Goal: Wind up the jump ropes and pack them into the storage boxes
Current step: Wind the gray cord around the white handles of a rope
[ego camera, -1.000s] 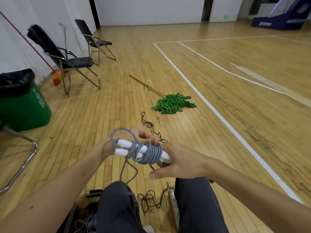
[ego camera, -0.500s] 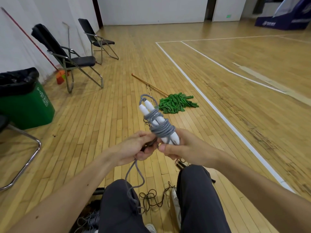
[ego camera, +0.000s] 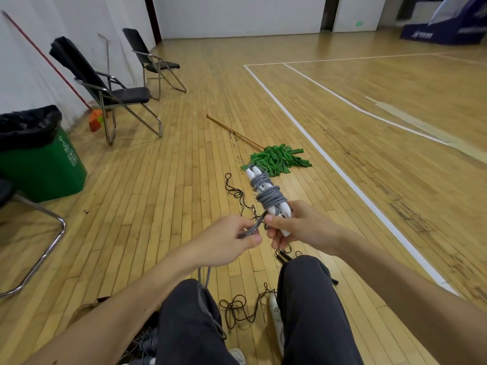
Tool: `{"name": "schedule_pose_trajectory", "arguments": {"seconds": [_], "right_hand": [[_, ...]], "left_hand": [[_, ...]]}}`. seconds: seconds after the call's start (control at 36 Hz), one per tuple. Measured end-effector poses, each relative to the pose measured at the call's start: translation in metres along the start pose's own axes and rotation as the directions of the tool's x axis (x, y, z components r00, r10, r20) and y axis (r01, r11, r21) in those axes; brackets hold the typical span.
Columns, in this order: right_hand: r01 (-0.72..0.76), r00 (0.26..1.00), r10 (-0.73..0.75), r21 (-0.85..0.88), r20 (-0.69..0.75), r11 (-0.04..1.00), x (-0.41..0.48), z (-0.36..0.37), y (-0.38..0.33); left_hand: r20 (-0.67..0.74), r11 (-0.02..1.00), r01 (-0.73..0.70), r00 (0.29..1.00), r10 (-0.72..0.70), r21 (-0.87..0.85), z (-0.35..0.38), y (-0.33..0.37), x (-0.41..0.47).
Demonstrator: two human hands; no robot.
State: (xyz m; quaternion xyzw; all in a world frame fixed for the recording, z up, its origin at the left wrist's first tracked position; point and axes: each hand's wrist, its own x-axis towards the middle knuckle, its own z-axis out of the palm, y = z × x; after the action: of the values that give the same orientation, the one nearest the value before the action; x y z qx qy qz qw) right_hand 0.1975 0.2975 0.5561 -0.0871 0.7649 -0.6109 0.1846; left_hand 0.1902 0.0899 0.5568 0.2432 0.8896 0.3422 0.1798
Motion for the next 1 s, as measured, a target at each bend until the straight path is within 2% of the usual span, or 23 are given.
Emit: {"name": "schedule_pose_trajectory", "arguments": {"seconds": [0.06,0.11,0.31,0.53,0.69,0.86,1.0], "right_hand": [[-0.026,1.000,0.025,-0.038,-0.017,0.999,0.002,-0.002,0.004],[-0.053,0.998,0.050,-0.065,-0.043,0.996,0.005,-0.004,0.008],[-0.135,0.990,0.129,-0.114,-0.054,0.984,0.010,-0.004,0.017],[-0.269,0.960,0.278,-0.308,-0.016,0.913,0.014,-0.003,0.017],[-0.270,0.944,0.329,-0.499,0.032,0.824,0.013,0.005,0.013],[-0.185,0.905,0.383,-0.642,0.184,0.744,0.000,0.023,0.002],[-0.113,0.888,0.395,-0.721,0.235,0.684,-0.010,0.027,-0.012]], "left_hand": [[-0.006,0.984,-0.003,1.000,0.004,0.181,-0.001,0.003,-0.001],[-0.010,0.956,0.001,1.000,0.002,0.293,0.000,0.005,-0.002],[-0.051,0.859,0.015,0.999,0.013,0.512,-0.006,0.012,-0.003],[0.013,0.616,-0.087,0.992,0.124,0.783,-0.020,0.037,0.003],[0.115,0.500,-0.236,0.958,0.261,0.833,-0.041,0.065,0.009],[0.190,0.470,-0.360,0.909,0.371,0.806,-0.055,0.083,0.025],[0.201,0.464,-0.372,0.904,0.376,0.804,-0.060,0.084,0.034]]}}
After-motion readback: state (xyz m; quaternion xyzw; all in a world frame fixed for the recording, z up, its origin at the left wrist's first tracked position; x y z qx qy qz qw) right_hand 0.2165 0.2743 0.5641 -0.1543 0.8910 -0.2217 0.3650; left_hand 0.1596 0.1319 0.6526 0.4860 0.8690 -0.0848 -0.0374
